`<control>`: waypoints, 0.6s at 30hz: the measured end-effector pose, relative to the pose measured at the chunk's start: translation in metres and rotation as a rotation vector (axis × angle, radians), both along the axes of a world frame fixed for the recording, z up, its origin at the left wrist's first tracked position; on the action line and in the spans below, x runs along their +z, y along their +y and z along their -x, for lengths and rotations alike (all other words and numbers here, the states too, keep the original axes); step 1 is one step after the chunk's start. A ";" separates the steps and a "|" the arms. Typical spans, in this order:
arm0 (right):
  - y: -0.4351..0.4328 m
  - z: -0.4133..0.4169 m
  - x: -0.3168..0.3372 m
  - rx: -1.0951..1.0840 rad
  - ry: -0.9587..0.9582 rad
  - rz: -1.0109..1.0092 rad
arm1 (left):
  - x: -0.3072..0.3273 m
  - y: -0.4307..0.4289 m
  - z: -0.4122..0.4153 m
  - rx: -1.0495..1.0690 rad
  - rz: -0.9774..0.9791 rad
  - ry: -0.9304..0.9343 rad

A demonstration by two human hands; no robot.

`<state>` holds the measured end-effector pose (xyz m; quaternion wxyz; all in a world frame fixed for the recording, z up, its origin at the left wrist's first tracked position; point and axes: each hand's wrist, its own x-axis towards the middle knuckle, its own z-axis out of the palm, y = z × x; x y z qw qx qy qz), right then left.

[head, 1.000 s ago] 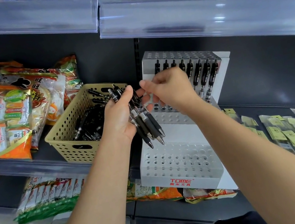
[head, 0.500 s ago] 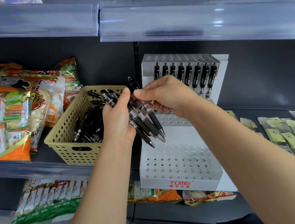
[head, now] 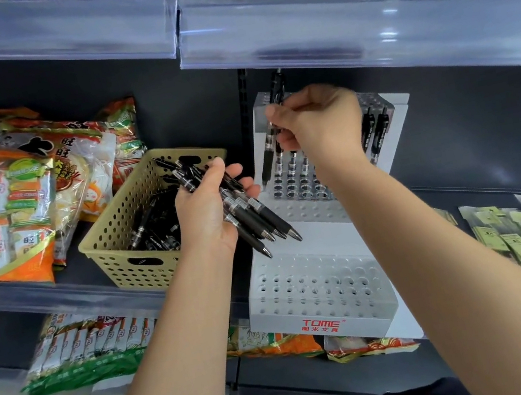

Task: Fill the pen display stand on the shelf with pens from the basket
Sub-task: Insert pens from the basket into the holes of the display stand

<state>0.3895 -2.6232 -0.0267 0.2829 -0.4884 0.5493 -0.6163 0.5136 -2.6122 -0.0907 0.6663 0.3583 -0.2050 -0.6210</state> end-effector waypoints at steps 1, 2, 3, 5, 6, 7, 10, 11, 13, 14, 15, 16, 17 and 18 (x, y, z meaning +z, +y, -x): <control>-0.002 0.000 -0.001 -0.028 0.017 0.029 | 0.000 0.000 0.000 0.004 0.003 0.002; -0.004 -0.001 -0.002 -0.063 0.051 0.054 | 0.000 0.000 -0.001 0.007 0.005 0.002; -0.006 -0.002 -0.003 -0.098 0.096 0.074 | -0.001 -0.001 -0.001 0.009 0.007 0.002; -0.009 -0.005 -0.008 -0.150 0.179 0.104 | -0.002 -0.001 -0.002 0.010 0.011 -0.005; -0.010 -0.007 -0.011 -0.166 0.204 0.119 | -0.002 0.000 -0.002 0.011 0.012 -0.007; -0.011 -0.009 -0.013 -0.175 0.218 0.136 | -0.003 0.000 -0.002 0.012 0.013 -0.007; -0.012 -0.014 -0.019 -0.185 0.226 0.192 | -0.002 0.000 -0.003 0.015 0.025 -0.003; -0.012 -0.015 -0.020 -0.190 0.227 0.205 | -0.002 0.000 -0.003 0.016 0.028 -0.002; -0.012 -0.017 -0.021 -0.199 0.228 0.217 | -0.002 0.000 -0.003 0.016 0.031 -0.001; -0.012 -0.017 -0.022 -0.200 0.229 0.219 | -0.002 0.001 -0.004 0.014 0.033 0.001; -0.012 -0.018 -0.023 -0.199 0.236 0.217 | -0.002 0.000 -0.004 0.014 0.034 0.000; -0.012 -0.018 -0.024 -0.202 0.251 0.214 | -0.003 0.000 -0.005 0.015 0.033 -0.003; -0.011 -0.019 -0.025 -0.207 0.274 0.211 | -0.003 0.000 -0.005 0.017 0.031 -0.006; -0.010 -0.019 -0.025 -0.213 0.302 0.207 | -0.003 0.000 -0.005 0.018 0.030 -0.006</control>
